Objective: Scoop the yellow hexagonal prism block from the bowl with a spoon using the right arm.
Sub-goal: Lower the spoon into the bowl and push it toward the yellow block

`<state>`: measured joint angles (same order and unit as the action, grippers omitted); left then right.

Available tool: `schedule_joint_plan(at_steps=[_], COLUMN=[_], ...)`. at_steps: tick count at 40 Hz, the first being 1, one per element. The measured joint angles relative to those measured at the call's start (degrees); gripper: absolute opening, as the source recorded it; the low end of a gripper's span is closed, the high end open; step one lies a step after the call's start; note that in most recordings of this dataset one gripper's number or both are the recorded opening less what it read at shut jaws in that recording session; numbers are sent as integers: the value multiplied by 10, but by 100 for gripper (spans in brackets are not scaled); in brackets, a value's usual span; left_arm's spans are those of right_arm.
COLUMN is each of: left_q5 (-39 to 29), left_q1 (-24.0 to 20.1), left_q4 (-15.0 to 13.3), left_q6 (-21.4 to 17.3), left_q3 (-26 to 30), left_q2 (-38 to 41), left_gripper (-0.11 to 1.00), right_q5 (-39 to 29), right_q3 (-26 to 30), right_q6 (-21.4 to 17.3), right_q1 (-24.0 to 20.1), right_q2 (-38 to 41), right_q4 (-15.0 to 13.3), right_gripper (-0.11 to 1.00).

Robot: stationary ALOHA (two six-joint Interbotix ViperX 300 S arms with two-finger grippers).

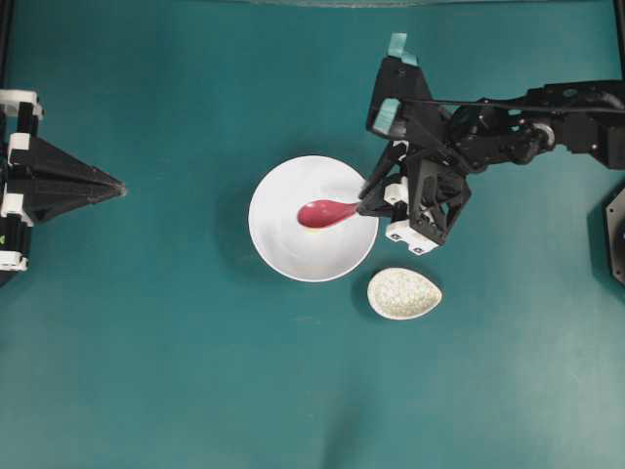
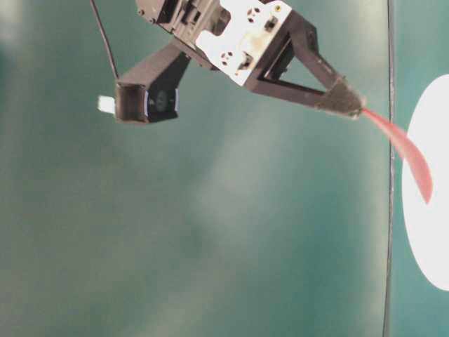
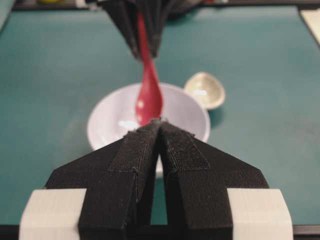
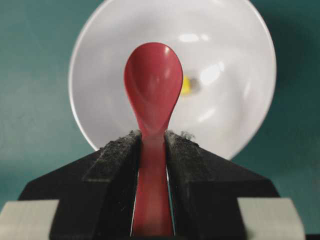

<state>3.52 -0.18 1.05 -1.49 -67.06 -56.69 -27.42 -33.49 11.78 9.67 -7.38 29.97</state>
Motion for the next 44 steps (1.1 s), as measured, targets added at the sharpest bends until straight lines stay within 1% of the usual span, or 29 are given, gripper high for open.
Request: schedule_joint_plan(at_steps=[7, 12, 14, 21, 28, 38, 44], left_q5=[-1, 0, 0, 0, 0, 0, 0], left_q1=[0, 0, 0, 0, 0, 0, 0], left_q4=[1, 0, 1, 1, 1, 1, 1], left_q6=[0, 0, 0, 0, 0, -1, -1], left_q3=[0, 0, 0, 0, 0, 0, 0], left_q2=[1, 1, 1, 1, 1, 1, 1], left_gripper=[3, 3, 3, 3, 3, 3, 3], right_q5=[-11, -11, -11, -33, -59, -98, -107], right_q3=[10, 15, 18, 29, 47, 72, 74], right_q6=[-60, -84, -91, -114, -122, -148, -156], right_q1=[0, -9, -14, -26, -31, -36, -40], right_q2=[2, 2, 2, 11, 27, 45, 46], right_q4=[-59, -111, -125, -143, -163, -192, -200], right_gripper=[24, 24, 24, 24, 24, 24, 24])
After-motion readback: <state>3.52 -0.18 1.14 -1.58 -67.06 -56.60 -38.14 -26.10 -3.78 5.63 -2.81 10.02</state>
